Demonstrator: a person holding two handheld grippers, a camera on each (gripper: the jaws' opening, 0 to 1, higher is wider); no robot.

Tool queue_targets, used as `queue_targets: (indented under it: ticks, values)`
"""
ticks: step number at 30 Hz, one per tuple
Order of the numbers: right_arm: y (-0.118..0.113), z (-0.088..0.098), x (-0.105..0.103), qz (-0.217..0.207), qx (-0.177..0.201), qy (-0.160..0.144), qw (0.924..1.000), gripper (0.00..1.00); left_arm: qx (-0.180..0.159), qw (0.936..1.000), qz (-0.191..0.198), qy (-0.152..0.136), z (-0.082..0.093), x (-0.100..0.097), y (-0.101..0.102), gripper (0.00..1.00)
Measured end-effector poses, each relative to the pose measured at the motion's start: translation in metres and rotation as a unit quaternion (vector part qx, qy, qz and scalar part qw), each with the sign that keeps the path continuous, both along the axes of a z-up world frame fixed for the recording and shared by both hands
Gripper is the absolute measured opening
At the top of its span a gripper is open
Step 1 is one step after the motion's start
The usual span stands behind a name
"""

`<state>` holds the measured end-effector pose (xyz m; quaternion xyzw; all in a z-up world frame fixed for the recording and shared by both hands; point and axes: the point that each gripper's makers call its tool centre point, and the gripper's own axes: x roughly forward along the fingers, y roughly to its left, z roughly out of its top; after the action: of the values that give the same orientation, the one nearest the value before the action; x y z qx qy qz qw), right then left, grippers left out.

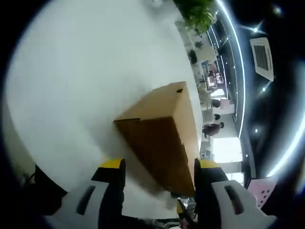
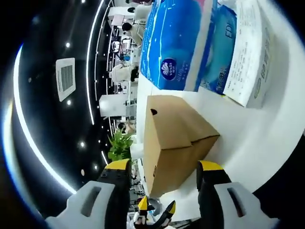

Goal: Operate the shoe box by opening the lid, removing the specified soft item, and placing it in the target area until the item is outside and the box remains undamaged.

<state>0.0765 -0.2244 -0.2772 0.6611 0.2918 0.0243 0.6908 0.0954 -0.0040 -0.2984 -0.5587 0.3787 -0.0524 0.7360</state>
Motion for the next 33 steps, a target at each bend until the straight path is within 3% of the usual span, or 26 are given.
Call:
queue_targets:
  ticks: [1,6,8,14,18,25,33]
  values:
    - [-0.009,0.002,0.003,-0.018,0.001,-0.007,0.9998,0.54,-0.001,1.0000,0.002,-0.002,0.001,0.001,0.000,0.60]
    - [-0.008,-0.006,0.003,-0.013,0.000,0.011,0.9999,0.45,-0.013,0.9993,0.034,-0.001,0.000,0.008,0.011,0.57]
    - [-0.007,-0.007,0.002,-0.008,-0.005,0.013,0.9999,0.44,0.009,0.9996,0.022,0.013,-0.010,0.005,0.014,0.53]
    - [-0.010,-0.009,0.007,-0.009,-0.024,0.011,0.9996,0.44,-0.008,0.9999,0.010,-0.010,-0.001,0.012,0.004,0.53]
    - [-0.010,-0.009,0.008,-0.003,-0.029,0.007,0.9996,0.40,-0.002,0.9998,0.003,-0.019,0.001,0.015,0.004,0.51]
    - [-0.008,-0.015,0.007,0.003,-0.041,0.014,0.9991,0.31,0.010,0.9998,-0.008,-0.015,-0.007,0.015,0.006,0.49]
    - [-0.006,-0.019,0.007,0.012,-0.054,0.021,0.9982,0.30,0.010,0.9993,-0.031,-0.021,-0.004,0.017,-0.001,0.43]
